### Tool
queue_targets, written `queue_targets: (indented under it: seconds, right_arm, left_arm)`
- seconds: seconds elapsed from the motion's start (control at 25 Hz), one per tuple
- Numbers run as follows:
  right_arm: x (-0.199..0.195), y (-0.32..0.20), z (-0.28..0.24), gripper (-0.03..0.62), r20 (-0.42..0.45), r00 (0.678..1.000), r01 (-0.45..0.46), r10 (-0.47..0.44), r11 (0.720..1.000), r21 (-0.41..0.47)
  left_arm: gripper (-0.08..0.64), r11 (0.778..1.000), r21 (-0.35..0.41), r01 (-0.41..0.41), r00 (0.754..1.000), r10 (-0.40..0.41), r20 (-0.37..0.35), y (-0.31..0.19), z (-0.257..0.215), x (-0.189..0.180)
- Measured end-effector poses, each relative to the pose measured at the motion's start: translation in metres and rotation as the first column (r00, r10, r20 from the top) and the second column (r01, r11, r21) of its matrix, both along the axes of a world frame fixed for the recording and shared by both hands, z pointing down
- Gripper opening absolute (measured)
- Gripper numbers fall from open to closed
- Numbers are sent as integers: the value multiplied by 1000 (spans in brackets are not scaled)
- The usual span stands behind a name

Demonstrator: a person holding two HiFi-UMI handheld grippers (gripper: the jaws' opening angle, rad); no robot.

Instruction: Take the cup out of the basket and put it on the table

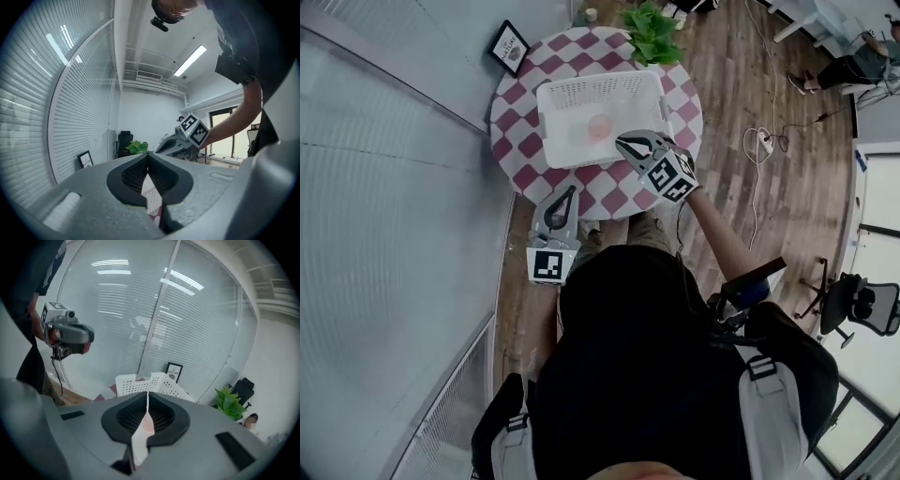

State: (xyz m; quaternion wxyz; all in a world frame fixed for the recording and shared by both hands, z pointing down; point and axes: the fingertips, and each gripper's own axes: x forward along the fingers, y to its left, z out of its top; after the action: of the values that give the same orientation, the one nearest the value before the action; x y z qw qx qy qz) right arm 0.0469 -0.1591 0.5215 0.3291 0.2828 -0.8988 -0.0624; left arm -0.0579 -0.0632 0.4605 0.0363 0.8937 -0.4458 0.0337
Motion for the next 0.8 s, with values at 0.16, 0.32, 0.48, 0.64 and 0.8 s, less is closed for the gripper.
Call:
queue_targets:
  seconds: [0.16, 0.32, 0.48, 0.64, 0.8]
  right_arm:
    - [-14, -32, 50, 15, -143, 979, 133, -144, 988, -78]
    - [-13, -53, 102, 15, -277, 932, 200, -235, 969, -147]
    - [-19, -55, 144, 18, -361, 867, 273, -344, 934, -232]
    - [-24, -47, 167, 114, -349, 839, 287, -417, 885, -366]
    - [-25, -53, 172, 115, -409, 797, 306, -445, 880, -362]
  left_arm:
    - [5, 993, -20, 120, 992, -119, 42, -6, 8, -41]
    - [5, 976, -45, 214, 976, -212, 40, 2, 4, -66]
    - [5, 964, -60, 259, 964, -255, 69, 10, 9, -84]
    - [6, 950, -87, 301, 953, -298, 52, 18, 15, -98]
    - [5, 938, -102, 332, 943, -329, 48, 22, 18, -107]
